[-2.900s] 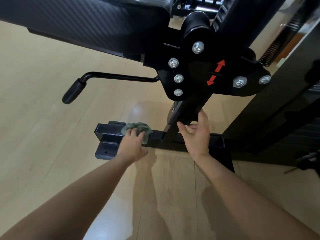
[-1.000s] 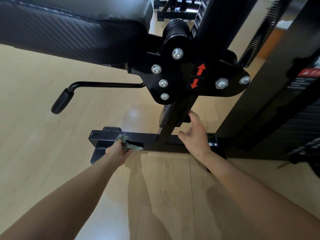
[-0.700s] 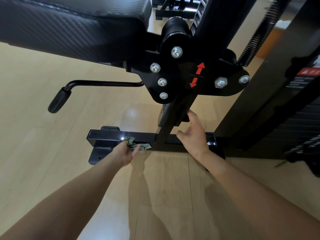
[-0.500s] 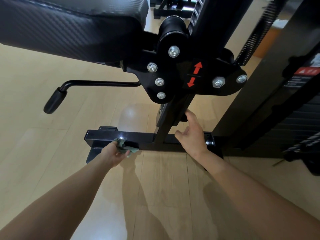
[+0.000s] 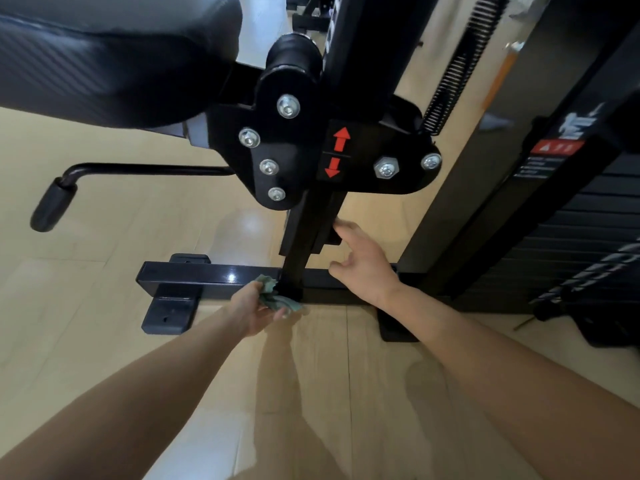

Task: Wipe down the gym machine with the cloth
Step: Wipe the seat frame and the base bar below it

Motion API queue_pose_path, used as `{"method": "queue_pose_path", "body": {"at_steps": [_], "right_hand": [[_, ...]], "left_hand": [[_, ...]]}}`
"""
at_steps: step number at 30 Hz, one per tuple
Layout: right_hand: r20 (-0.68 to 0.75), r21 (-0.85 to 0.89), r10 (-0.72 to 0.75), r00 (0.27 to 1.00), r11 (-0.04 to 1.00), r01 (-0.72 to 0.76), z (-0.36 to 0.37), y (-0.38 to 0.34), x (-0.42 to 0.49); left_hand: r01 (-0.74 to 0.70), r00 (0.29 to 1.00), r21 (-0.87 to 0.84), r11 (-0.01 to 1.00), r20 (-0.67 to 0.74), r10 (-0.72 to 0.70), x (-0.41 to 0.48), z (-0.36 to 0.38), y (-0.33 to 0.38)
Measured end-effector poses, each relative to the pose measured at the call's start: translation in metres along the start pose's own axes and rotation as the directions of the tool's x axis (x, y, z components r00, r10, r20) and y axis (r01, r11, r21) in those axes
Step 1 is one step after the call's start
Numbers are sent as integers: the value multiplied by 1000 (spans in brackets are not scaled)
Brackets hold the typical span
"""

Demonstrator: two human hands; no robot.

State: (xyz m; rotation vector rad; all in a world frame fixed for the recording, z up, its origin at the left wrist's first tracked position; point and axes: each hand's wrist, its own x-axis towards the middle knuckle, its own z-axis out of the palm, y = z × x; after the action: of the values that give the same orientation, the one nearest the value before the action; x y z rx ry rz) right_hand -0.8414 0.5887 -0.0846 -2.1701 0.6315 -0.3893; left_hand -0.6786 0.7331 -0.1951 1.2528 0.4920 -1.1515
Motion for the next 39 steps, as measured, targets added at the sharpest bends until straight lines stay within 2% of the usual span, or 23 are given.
{"method": "queue_pose_path", "body": {"at_steps": [5, 10, 15, 18, 29, 33, 39], "right_hand": [[51, -16, -15, 999, 1000, 16, -5, 2, 2], [106, -37, -13, 994, 999, 17, -14, -2, 0], [288, -99, 41, 957, 995, -13, -43, -5, 13], [348, -122, 67, 935, 992, -26, -49, -5, 17], [343, -110, 64, 937, 994, -28, -50, -6, 16], [334, -108, 64, 940, 994, -29, -48, -6, 14], [300, -131, 53, 952, 991, -14, -44, -6, 11]], "left_hand": [[2, 999, -181, 984, -44, -10, -2, 20, -23], [25, 999, -328, 944, -10, -30, -8, 45, -59], [77, 997, -353, 932, 39, -67, -9, 87, -81], [116, 993, -376, 919, 76, -94, -9, 108, -97], [280, 934, -332, 901, 313, -174, 3, 142, -142], [255, 941, -323, 911, 299, -157, 7, 140, -140], [198, 969, -453, 869, 224, -103, 9, 113, -121]]}}
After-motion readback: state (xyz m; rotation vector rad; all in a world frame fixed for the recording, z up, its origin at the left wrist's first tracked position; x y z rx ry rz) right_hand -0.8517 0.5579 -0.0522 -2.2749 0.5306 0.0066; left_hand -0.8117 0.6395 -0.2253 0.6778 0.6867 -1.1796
